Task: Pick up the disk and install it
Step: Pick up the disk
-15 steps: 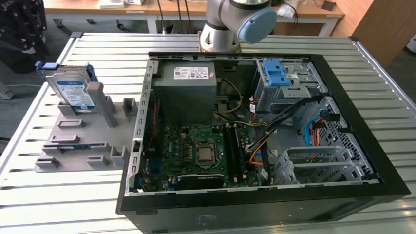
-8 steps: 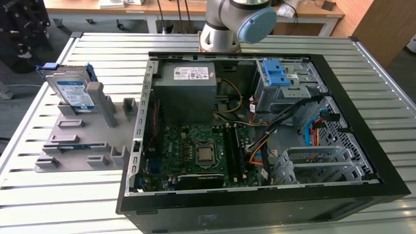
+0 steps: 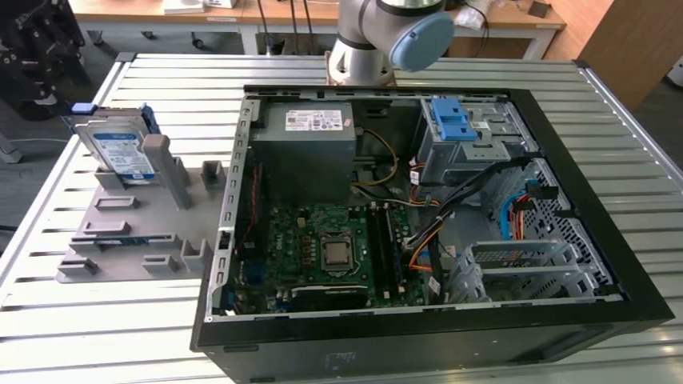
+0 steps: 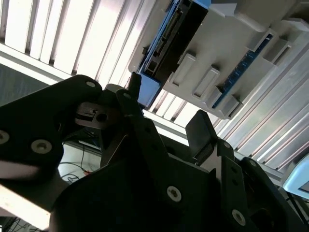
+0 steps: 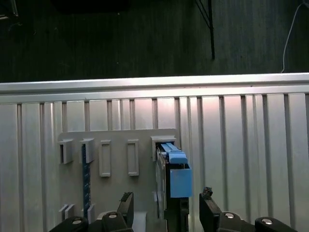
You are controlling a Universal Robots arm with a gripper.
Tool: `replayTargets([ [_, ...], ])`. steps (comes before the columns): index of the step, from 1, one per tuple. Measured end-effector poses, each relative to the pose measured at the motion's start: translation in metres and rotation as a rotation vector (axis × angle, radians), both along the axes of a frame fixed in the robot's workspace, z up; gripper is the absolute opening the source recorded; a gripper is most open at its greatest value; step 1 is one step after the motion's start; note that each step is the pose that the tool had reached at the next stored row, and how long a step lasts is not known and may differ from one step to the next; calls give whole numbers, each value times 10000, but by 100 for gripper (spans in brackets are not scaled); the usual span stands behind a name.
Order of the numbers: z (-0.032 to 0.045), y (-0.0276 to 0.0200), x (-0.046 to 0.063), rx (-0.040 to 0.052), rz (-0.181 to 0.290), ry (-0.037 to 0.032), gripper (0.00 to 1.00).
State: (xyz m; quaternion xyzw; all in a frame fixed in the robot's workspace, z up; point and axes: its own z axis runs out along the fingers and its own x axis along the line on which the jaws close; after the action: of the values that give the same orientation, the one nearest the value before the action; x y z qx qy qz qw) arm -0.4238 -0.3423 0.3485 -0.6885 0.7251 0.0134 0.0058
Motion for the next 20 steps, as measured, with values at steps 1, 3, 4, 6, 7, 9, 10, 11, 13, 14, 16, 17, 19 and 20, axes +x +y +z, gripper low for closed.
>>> replayTargets([
  [1,-9,4,-1,-25,-1,0,65],
  [3,-18,14,-3,-98,0,1,65],
  [4,-26,15,-4,-99,0,-1,65],
  [6,-53,17,-7,-101,1,1,65],
  [7,-68,19,-7,-101,0,1,65],
  [9,-87,24,-7,-99,0,1,65],
  [10,-91,35,-8,-100,-1,3,65],
  [11,-94,49,-8,-99,-1,2,65],
  [13,-108,65,-13,-98,0,-1,65],
  [14,-118,69,-16,-100,0,-1,65],
  [16,-145,79,-26,-109,0,-5,65],
  [17,-162,85,-35,-111,0,-18,65],
  [19,-192,95,-57,-115,0,-67,65],
  [20,-206,99,-69,-115,-1,-106,65],
])
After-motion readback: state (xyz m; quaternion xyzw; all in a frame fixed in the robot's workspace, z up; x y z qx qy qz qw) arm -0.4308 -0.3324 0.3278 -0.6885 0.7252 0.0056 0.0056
